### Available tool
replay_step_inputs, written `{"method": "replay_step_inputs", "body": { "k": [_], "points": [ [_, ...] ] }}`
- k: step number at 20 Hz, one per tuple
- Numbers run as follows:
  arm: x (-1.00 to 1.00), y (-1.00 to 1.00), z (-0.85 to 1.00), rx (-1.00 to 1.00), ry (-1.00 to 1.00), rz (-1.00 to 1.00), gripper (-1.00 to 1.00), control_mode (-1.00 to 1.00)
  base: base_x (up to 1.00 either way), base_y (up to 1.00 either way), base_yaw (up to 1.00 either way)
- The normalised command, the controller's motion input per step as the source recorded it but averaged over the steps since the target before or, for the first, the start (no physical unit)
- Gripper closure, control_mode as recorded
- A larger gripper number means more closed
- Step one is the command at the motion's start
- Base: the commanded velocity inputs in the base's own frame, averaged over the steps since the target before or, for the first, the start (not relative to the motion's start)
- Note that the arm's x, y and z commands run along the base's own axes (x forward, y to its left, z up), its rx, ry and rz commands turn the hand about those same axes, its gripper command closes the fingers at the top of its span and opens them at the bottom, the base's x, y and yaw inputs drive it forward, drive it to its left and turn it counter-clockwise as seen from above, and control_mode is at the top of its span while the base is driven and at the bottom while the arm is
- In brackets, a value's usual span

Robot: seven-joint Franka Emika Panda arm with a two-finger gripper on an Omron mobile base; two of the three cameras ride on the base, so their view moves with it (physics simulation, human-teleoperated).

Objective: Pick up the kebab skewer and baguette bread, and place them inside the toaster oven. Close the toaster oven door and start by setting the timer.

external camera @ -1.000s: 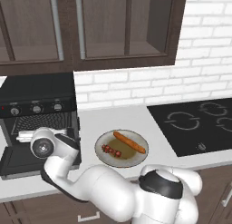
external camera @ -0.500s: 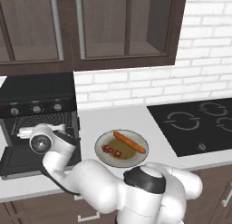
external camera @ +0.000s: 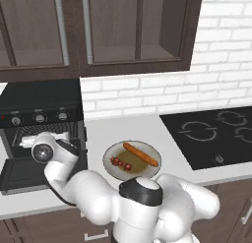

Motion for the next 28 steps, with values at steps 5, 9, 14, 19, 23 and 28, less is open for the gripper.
{"method": "replay_step_inputs", "body": {
  "k": [5,9,14,19,23,28],
  "points": [
    [0.37,0.00,-0.15,0.00,0.00,0.03,-1.00,-1.00,0.00,0.00,0.00],
    [0.21,0.00,-0.34,0.00,0.00,0.04,-1.00,-1.00,0.00,0.00,0.00],
    [0.19,0.00,-0.24,0.00,0.00,0.04,-1.00,-1.00,0.00,0.00,0.00],
    [0.35,0.00,0.00,0.00,0.00,0.02,-1.00,-1.00,0.00,0.00,0.00],
    [0.39,0.00,0.00,0.00,0.00,0.01,-1.00,-1.00,0.00,0.00,0.00],
    [0.24,-0.02,0.00,0.00,0.01,0.00,-1.00,-1.00,0.00,0.00,0.00]
  ]
}}
